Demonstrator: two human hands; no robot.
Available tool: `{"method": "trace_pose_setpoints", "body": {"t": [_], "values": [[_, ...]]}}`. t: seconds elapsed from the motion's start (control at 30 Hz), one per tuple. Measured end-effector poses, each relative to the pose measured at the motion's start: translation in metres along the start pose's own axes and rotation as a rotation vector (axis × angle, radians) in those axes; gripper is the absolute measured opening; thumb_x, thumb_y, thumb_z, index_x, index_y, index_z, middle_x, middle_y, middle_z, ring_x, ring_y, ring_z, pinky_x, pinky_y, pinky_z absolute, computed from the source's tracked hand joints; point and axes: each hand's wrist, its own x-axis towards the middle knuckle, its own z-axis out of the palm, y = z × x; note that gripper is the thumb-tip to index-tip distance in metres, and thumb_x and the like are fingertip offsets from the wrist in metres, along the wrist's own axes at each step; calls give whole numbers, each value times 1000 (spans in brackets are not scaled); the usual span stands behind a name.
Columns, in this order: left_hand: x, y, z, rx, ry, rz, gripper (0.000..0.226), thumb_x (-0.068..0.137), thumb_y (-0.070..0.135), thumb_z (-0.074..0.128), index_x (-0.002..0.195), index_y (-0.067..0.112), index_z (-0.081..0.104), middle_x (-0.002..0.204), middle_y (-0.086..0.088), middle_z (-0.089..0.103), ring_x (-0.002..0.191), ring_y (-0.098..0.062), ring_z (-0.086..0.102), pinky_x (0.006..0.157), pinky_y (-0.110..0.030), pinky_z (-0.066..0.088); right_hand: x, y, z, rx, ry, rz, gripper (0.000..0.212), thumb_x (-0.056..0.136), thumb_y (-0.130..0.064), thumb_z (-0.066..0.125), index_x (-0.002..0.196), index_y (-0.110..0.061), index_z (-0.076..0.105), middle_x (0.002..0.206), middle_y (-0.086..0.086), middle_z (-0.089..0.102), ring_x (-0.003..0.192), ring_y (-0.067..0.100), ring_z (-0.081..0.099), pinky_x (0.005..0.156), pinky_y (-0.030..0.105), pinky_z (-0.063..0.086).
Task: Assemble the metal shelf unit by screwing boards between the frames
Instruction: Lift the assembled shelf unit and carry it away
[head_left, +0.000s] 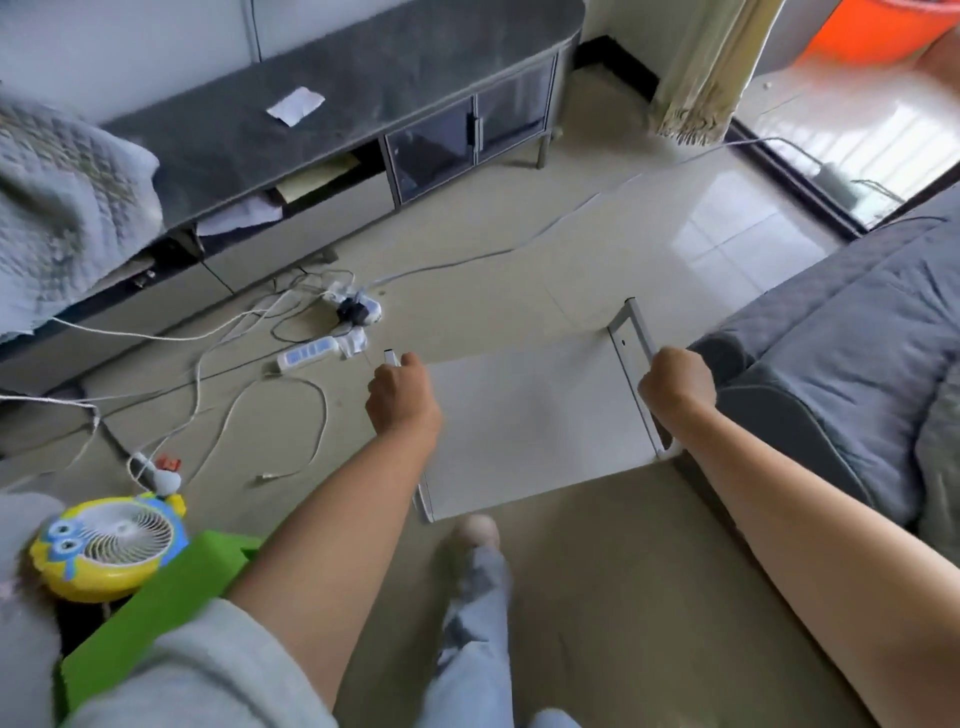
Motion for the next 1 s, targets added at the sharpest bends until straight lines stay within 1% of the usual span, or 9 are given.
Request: {"method": "trace_pose_setpoints", "body": {"t": [0.1,0.2,0.3,0.4,0.5,0.73,0.87,0.93,1.0], "values": [[53,55,-16,162,-13,146,37,91,-10,33,125,-3,43,123,-25,49,113,-38,51,87,-40,45,58,-11,-22,-60,21,10,20,89,1,46,104,5,59,100,23,63,93,37,60,78,41,52],[103,113,-32,265,-14,243,36,89,-12,38,124,-2,41,122,-25,48,111,-36,53,85,-38,48,116,-16,-50,-79,35,39,22,89,1,44,106,5,57,101,22,63,93,37,60,76,40,50],[146,170,-46,328,-7,310,37,89,-11,38,125,-2,40,123,-26,46,112,-34,51,85,-36,48,174,-19,-78,-66,39,58,24,86,4,45,107,6,55,102,24,62,94,39,60,74,39,48],[191,229,-57,343,3,335,35,89,-11,40,123,-1,40,125,-26,43,114,-34,47,85,-36,48,239,-20,-105,-29,69,35,26,82,7,47,108,5,49,107,25,57,97,40,58,77,39,46],[237,290,-65,361,14,351,36,88,-10,43,123,0,40,127,-25,40,117,-33,43,84,-34,48,309,-22,-131,-53,72,-4,30,81,7,49,110,4,44,112,23,51,99,41,56,79,40,46],[347,428,-85,428,20,372,37,88,-9,41,123,0,40,128,-23,40,117,-32,42,82,-33,49,469,-41,-192,-147,61,-89,37,79,8,49,115,1,39,113,20,42,99,39,51,70,41,44],[418,500,-91,473,6,382,36,88,-7,44,122,2,40,127,-23,41,116,-32,44,85,-31,47,570,-59,-224,-175,69,-114,38,78,10,50,113,2,39,112,21,38,94,40,52,62,38,37],[450,534,-95,511,-2,405,36,86,-7,46,121,2,40,126,-23,42,116,-32,44,88,-31,45,614,-69,-239,-193,74,-109,39,78,11,49,114,2,38,113,22,37,93,41,53,61,38,37],[486,570,-101,514,-20,410,35,87,-9,43,120,1,41,126,-24,41,116,-33,44,88,-31,45,661,-79,-255,-202,53,-85,39,78,11,49,114,1,38,113,22,38,94,40,53,63,40,40]]}}
